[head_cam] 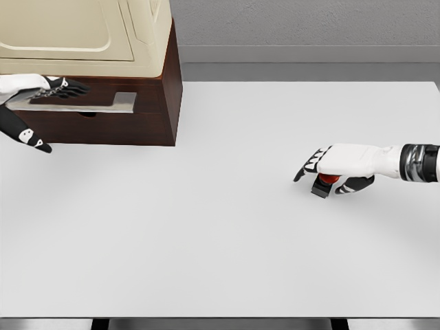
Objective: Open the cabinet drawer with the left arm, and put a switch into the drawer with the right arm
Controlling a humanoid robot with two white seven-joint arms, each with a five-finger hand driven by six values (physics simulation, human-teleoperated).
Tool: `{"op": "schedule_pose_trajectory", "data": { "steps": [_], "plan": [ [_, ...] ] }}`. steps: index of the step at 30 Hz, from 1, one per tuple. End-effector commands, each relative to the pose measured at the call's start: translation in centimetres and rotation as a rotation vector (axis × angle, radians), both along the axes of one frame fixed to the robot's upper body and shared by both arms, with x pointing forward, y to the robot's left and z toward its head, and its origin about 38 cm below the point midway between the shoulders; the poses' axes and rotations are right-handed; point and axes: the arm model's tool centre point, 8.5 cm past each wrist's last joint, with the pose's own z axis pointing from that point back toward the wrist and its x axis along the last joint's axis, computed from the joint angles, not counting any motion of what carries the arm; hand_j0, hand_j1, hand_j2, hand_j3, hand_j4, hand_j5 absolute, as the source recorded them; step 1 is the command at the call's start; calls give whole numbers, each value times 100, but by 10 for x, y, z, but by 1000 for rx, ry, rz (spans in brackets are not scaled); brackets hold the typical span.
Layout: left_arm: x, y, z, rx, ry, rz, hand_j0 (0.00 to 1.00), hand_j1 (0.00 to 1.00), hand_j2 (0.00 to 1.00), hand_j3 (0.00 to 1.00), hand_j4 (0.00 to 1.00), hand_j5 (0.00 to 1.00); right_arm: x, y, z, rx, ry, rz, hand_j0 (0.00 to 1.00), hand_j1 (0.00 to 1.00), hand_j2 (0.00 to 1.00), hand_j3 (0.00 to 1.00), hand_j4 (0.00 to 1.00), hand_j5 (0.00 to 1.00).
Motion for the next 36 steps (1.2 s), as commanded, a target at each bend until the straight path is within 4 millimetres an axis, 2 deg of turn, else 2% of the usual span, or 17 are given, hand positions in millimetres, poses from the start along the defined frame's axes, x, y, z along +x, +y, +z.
{"op": "schedule_pose_trajectory", "data": {
  "steps": [1,2,6,10,16,36],
  "plan": [
    [1,2,2,-4,-5,7,100,100,100,100,100,100,0,-1,1,3,1,-3,77,77,77,77,77,77],
    [1,3,7,-8,-16,10,100,100,100,100,100,100,0,-1,1,3,1,-3,76,76,76,76,76,76],
    [2,6,-2,-4,6,27,100,100,100,100,100,100,0,-2,1,0,-1,-5,74,74,74,74,74,74],
    [8,-7,-4,-20,12,14,100,100,100,100,100,100,0,-3,1,-1,-1,-5,72,72,72,72,72,72],
    [11,-6,-7,-21,18,25,100,100,100,100,100,100,1,-6,1,-6,0,-12,71,71,71,71,71,71],
    [2,-7,-21,-57,49,20,100,100,100,100,100,100,2,-6,3,-5,-7,-10,56,56,56,56,56,56]
  ]
}}
